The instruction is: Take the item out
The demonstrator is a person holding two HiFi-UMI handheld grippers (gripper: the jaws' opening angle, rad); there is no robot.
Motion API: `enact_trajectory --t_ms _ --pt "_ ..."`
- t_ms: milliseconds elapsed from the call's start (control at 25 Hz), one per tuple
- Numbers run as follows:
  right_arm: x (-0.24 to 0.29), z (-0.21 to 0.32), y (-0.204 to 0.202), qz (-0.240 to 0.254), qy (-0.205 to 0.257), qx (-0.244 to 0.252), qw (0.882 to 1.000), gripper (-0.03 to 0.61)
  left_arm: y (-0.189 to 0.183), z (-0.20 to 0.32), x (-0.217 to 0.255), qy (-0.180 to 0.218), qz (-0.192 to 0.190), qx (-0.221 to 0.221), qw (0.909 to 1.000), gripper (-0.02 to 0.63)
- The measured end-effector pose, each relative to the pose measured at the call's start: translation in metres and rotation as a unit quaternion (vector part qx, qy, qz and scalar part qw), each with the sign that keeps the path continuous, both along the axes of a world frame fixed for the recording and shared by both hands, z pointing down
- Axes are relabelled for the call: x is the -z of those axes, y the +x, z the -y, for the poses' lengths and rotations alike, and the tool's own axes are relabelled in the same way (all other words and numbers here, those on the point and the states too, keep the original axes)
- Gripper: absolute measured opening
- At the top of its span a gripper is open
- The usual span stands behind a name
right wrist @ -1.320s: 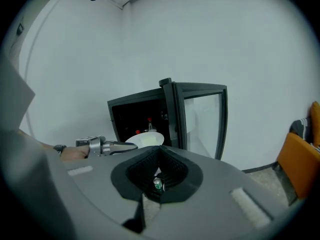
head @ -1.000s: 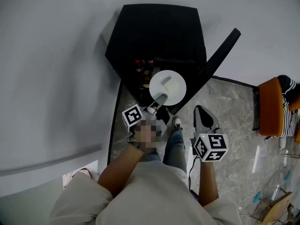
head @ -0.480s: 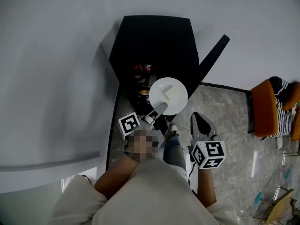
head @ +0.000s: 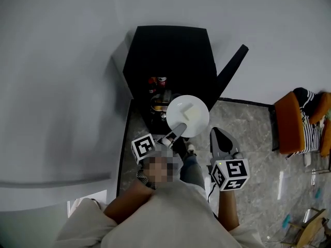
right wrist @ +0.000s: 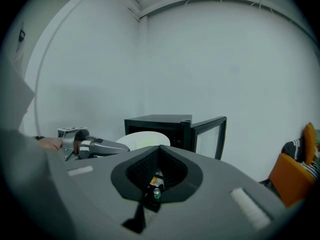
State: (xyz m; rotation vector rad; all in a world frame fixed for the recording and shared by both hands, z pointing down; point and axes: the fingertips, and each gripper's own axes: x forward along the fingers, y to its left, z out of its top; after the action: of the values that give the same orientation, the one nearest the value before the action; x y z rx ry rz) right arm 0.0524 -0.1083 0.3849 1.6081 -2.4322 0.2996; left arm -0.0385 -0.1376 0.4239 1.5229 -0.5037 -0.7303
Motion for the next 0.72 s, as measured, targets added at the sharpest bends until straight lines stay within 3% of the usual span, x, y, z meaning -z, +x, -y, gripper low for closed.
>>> enact_trajectory --t_ms 320,720 --pt "0.009 0.001 -0.004 0.004 0.000 -0.001 1.000 0.005 -0.002 -0.003 0.016 0.015 0.008 0.006 0.9998 0.026" --pt "0.007 0.001 -0.006 0.015 -0.012 0.002 1.000 0.005 -0.007 -0.005 0.005 -0.008 0.018 0.013 0.9997 0.026"
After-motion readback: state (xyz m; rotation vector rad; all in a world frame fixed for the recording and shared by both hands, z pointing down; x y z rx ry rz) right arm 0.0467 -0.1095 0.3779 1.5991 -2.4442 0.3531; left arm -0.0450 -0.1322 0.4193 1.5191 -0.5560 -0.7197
